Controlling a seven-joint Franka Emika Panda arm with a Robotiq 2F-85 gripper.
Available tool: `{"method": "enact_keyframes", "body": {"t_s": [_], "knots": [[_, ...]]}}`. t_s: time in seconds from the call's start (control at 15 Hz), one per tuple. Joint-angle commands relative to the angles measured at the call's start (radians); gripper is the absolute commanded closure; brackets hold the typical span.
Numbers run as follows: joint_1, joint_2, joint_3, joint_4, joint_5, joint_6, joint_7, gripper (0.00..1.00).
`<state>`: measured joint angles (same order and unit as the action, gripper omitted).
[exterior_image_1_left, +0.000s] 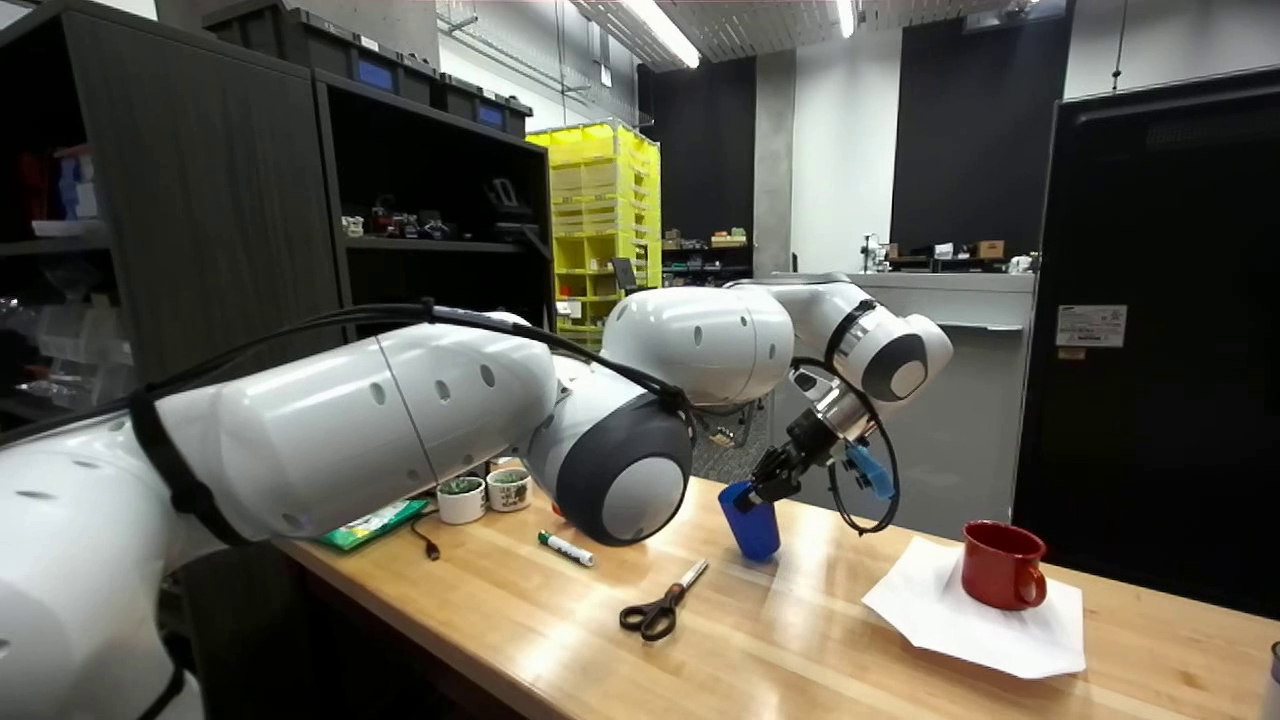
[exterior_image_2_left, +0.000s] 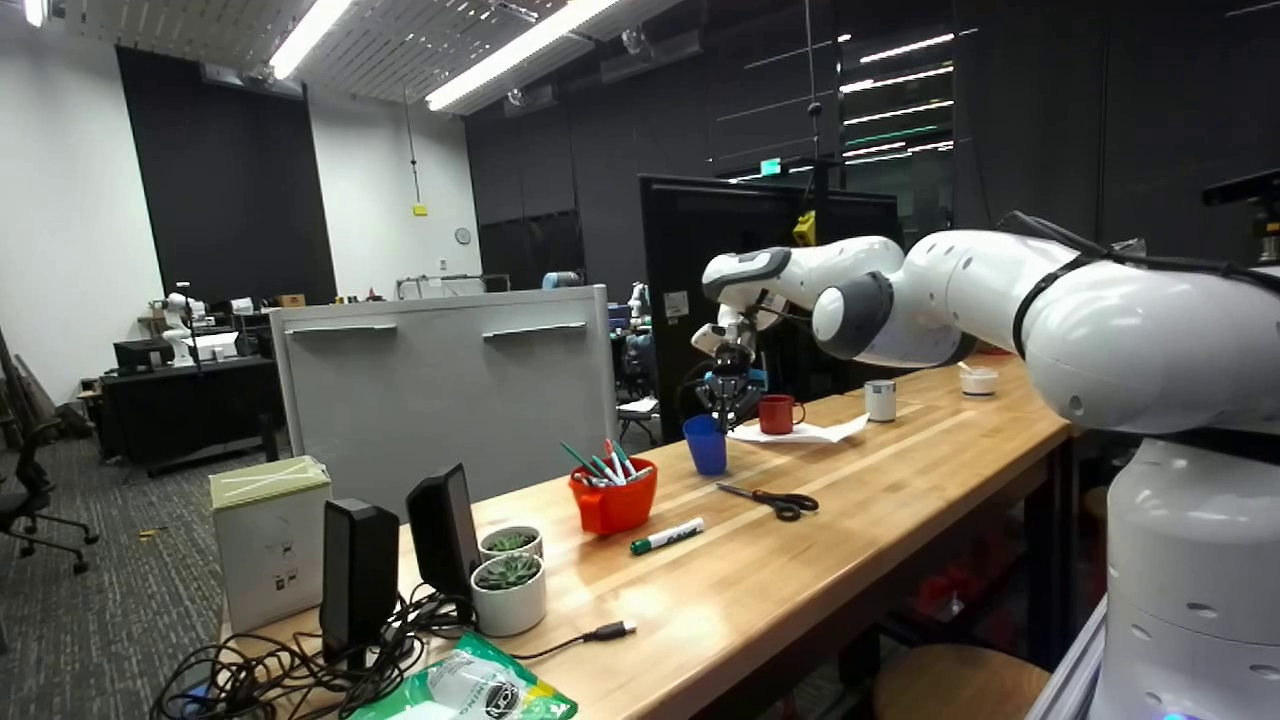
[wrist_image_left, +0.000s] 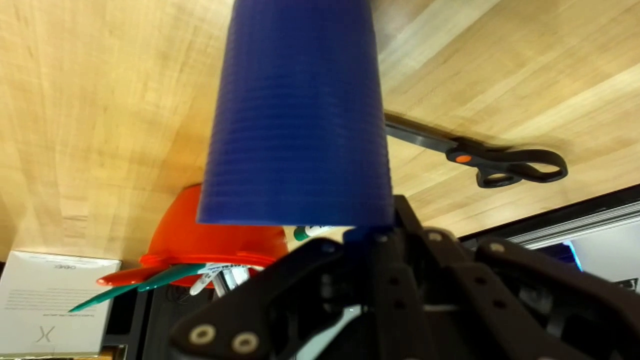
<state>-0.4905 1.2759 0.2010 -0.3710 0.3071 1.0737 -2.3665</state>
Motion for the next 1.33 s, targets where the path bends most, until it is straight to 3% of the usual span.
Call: {"method": "enact_keyframes", "body": {"t_s": [0.0,0.07,0.13,0.33,0.8,0.93,1.27], "knots": [[-0.016,0.014,0.014,0.017,0.019,-0.026,-0.012,0.99],[-0.017,0.01,0.014,0.017,0.019,-0.029,-0.007,0.69],[-0.018,0.012,0.013,0.017,0.018,-0.027,-0.01,0.69],[-0.013,0.014,0.009,0.018,0.012,-0.028,-0.009,0.53],[0.012,-0.001,-0.012,0.009,-0.016,0.002,-0.012,0.05],[0.022,-0.013,-0.022,0.002,-0.032,0.019,-0.013,0.0],[0.058,-0.028,-0.055,0.008,-0.086,0.068,-0.009,0.0]]}}
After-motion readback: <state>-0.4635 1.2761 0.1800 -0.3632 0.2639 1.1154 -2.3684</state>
